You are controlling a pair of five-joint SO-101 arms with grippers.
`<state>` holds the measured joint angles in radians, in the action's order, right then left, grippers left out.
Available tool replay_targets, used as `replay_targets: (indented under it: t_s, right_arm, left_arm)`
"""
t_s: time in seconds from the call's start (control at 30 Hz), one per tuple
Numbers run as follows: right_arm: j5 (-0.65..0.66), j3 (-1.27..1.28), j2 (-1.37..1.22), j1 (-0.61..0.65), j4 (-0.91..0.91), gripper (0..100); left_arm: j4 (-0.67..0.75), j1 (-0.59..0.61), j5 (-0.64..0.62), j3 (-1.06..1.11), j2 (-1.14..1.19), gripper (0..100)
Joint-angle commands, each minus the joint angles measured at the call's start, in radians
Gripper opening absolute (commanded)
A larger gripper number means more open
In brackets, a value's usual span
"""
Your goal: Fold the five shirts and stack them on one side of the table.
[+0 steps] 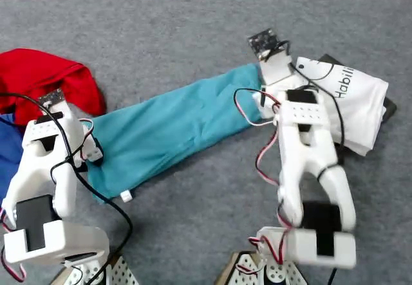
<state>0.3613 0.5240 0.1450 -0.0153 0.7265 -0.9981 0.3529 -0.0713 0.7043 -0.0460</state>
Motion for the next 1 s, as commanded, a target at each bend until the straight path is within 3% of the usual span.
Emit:
replay_targets:
  t_s: [0.0, 0.23, 0.47, 0.67, 0.8, 0.97]
  right_arm:
    - [-0.005, -0.015, 0.180, 0.002, 0.035, 0.5]
    - [-0.028, -0.012, 0.367, -0.059, -0.143, 0.5]
    - [-0.110, 0.064, 0.378, -0.288, -0.430, 0.5]
    - [-0.110, 0.061, 0.378, -0.414, -0.503, 0.5]
    - [-0.110, 0.051, 0.378, -0.420, -0.503, 0.5]
    - [-0.110, 0.050, 0.386, -0.418, -0.499, 0.5]
  left_arm:
    - [0.014, 0.003, -0.009, 0.003, -0.007, 4]
    - [-0.038, 0.008, 0.002, -0.043, -0.007, 2]
    - [-0.278, 0.117, 0.135, -0.330, -0.007, 2]
    - [-0.474, 0.170, 0.170, -0.562, -0.007, 2]
    - [-0.551, 0.071, 0.161, -0.644, -0.007, 2]
    - [-0.592, -0.178, 0.081, -0.763, 0.010, 2]
